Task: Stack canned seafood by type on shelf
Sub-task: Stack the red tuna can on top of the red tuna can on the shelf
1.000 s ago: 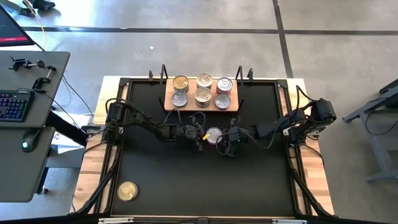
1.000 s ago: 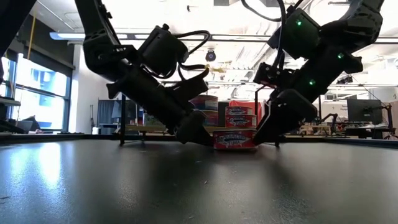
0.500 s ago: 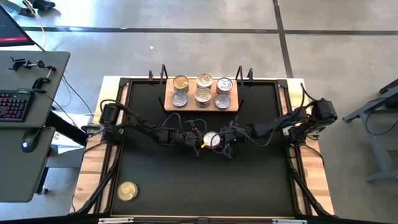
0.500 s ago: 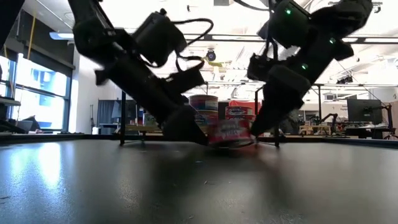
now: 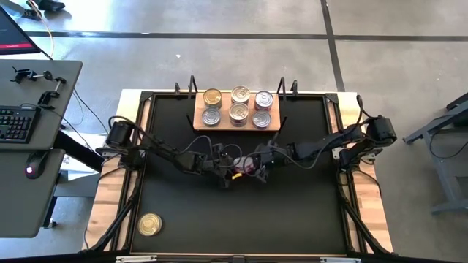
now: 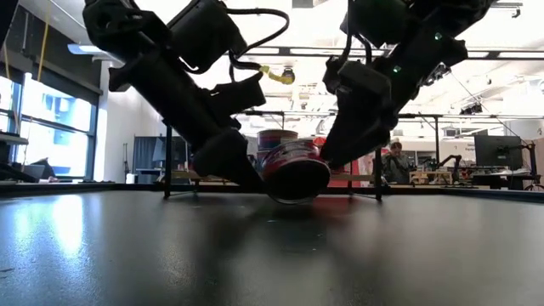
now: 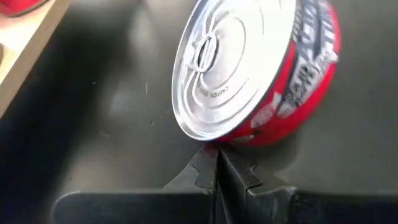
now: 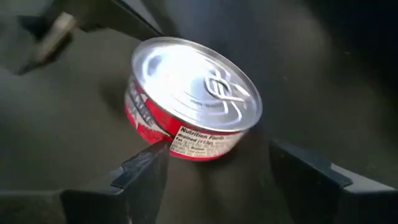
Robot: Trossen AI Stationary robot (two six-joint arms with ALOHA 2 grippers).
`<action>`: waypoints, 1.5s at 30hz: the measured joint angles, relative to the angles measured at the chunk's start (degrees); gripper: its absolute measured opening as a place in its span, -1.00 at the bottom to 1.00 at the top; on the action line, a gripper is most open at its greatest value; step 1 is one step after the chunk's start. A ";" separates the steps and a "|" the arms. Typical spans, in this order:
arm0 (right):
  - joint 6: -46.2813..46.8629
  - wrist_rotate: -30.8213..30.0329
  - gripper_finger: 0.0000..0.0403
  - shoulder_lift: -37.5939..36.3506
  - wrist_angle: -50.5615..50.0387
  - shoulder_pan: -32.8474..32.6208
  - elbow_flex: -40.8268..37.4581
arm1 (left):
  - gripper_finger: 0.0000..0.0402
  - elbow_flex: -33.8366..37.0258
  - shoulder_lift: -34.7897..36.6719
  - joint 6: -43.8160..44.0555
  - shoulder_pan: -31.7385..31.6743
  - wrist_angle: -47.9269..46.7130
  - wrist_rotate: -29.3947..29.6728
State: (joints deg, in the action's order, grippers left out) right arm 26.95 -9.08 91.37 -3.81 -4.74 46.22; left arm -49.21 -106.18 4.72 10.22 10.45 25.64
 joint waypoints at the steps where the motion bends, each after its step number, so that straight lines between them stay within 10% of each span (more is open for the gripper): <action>1: 0.38 -0.33 0.31 0.00 -0.51 0.06 0.00 | -1.00 0.00 0.12 0.50 0.10 -0.27 0.15; 18: 2.28 -0.66 0.31 0.02 -1.26 3.60 -0.04 | -1.00 0.00 6.19 2.15 -0.93 -6.68 0.56; 45: -20.53 3.13 0.31 0.23 9.08 4.36 -0.04 | -1.00 -0.07 6.17 2.05 -1.23 -4.80 0.60</action>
State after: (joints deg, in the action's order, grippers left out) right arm 6.42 -5.96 91.61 5.27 -0.38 46.17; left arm -49.28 -100.01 6.77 8.99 5.65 26.24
